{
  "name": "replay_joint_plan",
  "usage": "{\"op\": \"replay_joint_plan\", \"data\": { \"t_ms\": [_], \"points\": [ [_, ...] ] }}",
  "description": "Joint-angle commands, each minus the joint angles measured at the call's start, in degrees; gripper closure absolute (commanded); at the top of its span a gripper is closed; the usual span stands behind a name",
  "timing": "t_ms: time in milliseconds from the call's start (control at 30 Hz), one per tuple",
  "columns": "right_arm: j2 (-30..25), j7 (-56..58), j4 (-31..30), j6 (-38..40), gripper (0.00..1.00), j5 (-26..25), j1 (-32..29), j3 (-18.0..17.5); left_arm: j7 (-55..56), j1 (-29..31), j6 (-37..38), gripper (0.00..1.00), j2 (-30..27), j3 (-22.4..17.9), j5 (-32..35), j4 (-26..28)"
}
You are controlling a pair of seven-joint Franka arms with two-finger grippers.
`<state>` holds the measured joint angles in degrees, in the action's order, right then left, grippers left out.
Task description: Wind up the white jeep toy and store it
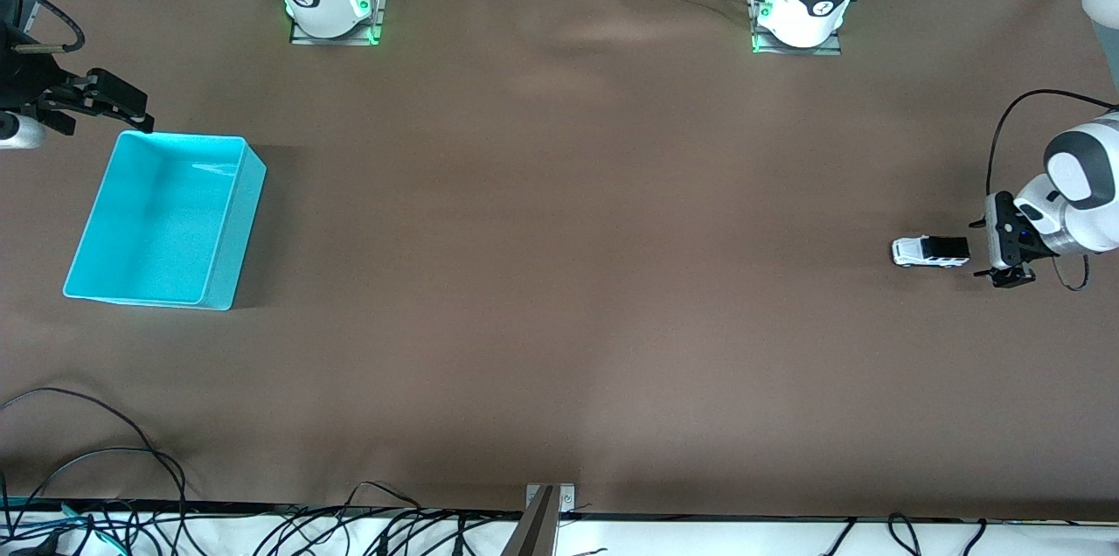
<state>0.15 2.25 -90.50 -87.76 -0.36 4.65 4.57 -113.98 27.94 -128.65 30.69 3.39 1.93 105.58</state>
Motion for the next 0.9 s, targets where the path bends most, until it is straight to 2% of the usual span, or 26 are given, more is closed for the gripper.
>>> {"op": "replay_joint_plan", "data": {
  "t_ms": [0, 167, 400, 868],
  "points": [
    [0.5, 0.0, 1.5, 0.3, 0.0, -0.8, -0.2, -0.1, 5.2, 0.0, 5.9, 0.0, -1.4, 0.3, -0.7, -2.2],
    [0.5, 0.0, 1.5, 0.3, 0.0, -0.8, -0.2, -0.1, 16.1, 0.6, 10.7, 0.0, -2.8, 0.3, -1.5, -3.1],
    [0.5, 0.0, 1.5, 0.3, 0.0, -0.8, -0.2, -0.1, 26.3, -0.4, 20.3, 0.0, -2.8, 0.5, -1.4, -9.8],
    [0.5, 0.0, 1.5, 0.3, 0.0, -0.7, -0.2, -0.1, 49.1, -6.7, 37.1, 0.0, -2.9, 0.5, -1.5, -20.4]
  ]
}}
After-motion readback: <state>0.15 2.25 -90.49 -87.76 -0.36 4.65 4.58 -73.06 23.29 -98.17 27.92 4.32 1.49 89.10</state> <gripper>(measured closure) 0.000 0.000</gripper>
